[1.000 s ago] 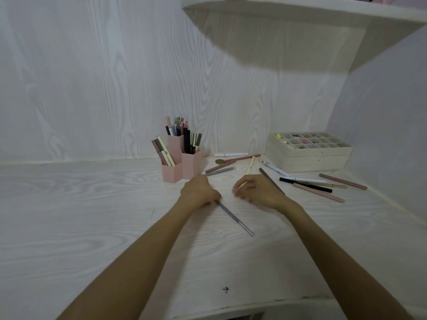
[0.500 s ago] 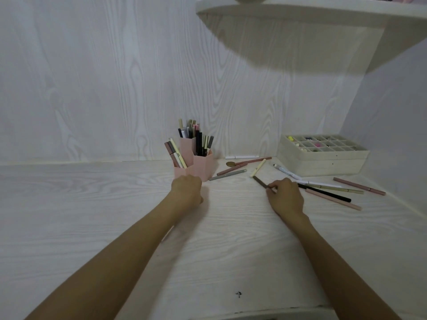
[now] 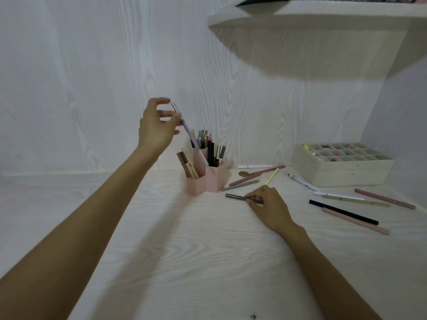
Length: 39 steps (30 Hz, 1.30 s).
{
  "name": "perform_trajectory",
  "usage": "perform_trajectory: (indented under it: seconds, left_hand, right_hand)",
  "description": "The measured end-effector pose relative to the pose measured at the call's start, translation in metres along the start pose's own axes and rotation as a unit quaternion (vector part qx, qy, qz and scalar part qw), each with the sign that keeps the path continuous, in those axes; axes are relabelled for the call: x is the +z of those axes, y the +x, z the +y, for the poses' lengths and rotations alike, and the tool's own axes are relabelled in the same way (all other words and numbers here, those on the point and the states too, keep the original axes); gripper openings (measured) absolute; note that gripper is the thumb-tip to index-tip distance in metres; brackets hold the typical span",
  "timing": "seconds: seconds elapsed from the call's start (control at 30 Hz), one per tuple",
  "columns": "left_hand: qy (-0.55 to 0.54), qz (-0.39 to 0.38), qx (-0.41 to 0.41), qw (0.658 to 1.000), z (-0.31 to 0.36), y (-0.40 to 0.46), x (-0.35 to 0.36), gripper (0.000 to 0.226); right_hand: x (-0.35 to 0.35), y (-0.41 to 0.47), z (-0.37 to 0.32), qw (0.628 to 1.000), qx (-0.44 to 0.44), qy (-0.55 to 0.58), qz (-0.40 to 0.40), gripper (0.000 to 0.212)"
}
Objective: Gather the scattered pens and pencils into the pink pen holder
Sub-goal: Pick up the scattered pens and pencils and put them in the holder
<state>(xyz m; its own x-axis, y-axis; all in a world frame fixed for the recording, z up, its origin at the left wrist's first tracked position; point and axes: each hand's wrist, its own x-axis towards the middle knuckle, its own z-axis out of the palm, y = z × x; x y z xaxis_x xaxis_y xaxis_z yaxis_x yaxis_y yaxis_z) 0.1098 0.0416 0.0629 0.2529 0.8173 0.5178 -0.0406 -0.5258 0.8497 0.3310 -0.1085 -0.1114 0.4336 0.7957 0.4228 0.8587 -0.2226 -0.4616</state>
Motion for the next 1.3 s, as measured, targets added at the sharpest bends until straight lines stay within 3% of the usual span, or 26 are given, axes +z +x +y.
perform_trajectory:
  seconds: [0.17,0.33,0.53,0.73,0.9,0.97,1.07,1.13,1.2,1.3]
  left_hand:
    - [0.049,0.092,0.086,0.991,0.002,0.018,0.015,0.028]
    - [0.09,0.103,0.137,0.981,-0.009,0.024,0.029,0.024]
    - [0.203,0.006,0.184,0.962,-0.032,0.019,0.042,0.019]
    - [0.39,-0.064,0.178,0.901,-0.067,0.012,0.048,0.021]
    - [0.417,-0.06,0.192,0.886,-0.067,0.004,0.05,0.03]
    - [0.382,-0.043,0.193,0.903,-0.059,-0.01,0.053,0.035]
    - [0.276,0.007,0.201,0.94,-0.046,-0.052,0.064,0.021]
    - [0.218,-0.055,0.183,0.957,-0.041,-0.084,0.075,0.008]
    - [0.2,-0.194,0.161,0.947,-0.042,-0.112,0.092,0.006]
    - [0.233,-0.424,0.151,0.862,-0.041,-0.15,0.13,0.037]
  right_hand:
    - [0.001,0.002,0.004,1.0,0.001,0.011,-0.002,0.017]
    - [0.003,0.002,0.006,1.0,0.001,0.015,0.0,0.017]
    - [0.005,0.003,0.006,1.0,-0.001,0.015,0.002,0.018]
    - [0.003,0.003,0.006,1.0,-0.001,0.021,0.0,0.018]
    - [0.001,0.0,0.002,1.0,-0.012,0.003,0.0,0.02]
    - [-0.004,-0.003,0.0,1.0,0.003,0.015,0.001,0.019]
    - [-0.029,-0.003,0.0,0.991,0.071,0.104,0.052,0.018]
    - [-0.057,-0.004,0.005,0.978,0.106,0.155,0.087,0.015]
    - [-0.089,-0.007,0.012,0.977,0.124,0.149,0.087,0.013]
    - [-0.13,-0.02,0.023,0.981,0.148,0.099,0.071,0.014]
